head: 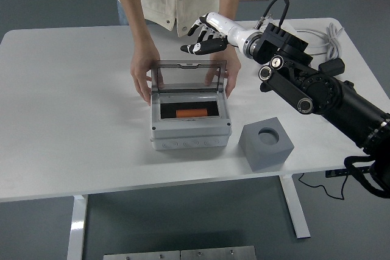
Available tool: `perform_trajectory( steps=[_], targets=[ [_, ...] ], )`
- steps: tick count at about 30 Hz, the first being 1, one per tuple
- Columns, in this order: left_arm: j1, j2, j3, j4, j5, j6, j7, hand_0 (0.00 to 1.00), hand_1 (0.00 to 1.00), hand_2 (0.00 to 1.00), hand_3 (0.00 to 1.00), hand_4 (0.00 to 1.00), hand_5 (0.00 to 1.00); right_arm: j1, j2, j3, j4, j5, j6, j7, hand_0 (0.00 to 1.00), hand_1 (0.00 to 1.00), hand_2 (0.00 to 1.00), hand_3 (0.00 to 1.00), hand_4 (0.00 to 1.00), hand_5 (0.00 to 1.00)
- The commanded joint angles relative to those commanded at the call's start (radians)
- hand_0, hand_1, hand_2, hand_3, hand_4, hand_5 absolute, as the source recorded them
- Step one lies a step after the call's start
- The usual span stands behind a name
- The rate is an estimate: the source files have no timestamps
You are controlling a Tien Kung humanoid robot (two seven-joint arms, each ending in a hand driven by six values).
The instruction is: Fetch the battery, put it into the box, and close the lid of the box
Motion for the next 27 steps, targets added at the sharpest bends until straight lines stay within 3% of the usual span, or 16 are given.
perform_trajectory(
  steps=[1,2,7,8,27],
  targets=[
    [0.0,0.0,-0.001,0.0,0.001,0.0,0.0,0.585,0.754,0.602,0.519,0.055,0.002,-0.004,-0.001,-0.003,0.007,-0.002,0.001,-0.003,0.429,0.446,0.49,0.669,0.857,0.506],
    [0.0,-0.001,-0.003,0.0,0.003,0.0,0.0,0.585,0.753,0.598,0.518,0.053,0.002,-0.01,-0.001,-0.006,0.018,-0.006,0.001,-0.009,0.606,0.555,0.579,0.691,0.931,0.744],
    [0.001,-0.002,-0.006,0.0,0.004,0.002,0.0,0.585,0.753,0.598,0.518,0.053,0.002,-0.029,-0.005,-0.016,0.062,-0.028,0.003,-0.03,0.606,0.555,0.579,0.691,0.931,0.744],
    [0.001,-0.002,-0.007,0.0,0.004,0.002,0.0,0.586,0.753,0.598,0.519,0.054,0.002,-0.032,-0.007,-0.018,0.072,-0.035,0.004,-0.033,0.647,0.573,0.608,0.694,0.951,0.842],
    [0.002,-0.001,-0.011,0.0,0.002,0.006,0.002,0.585,0.753,0.593,0.519,0.051,0.002,-0.059,-0.084,-0.055,0.26,-0.109,0.063,-0.114,0.662,0.568,0.605,0.707,0.951,0.92]
  ],
)
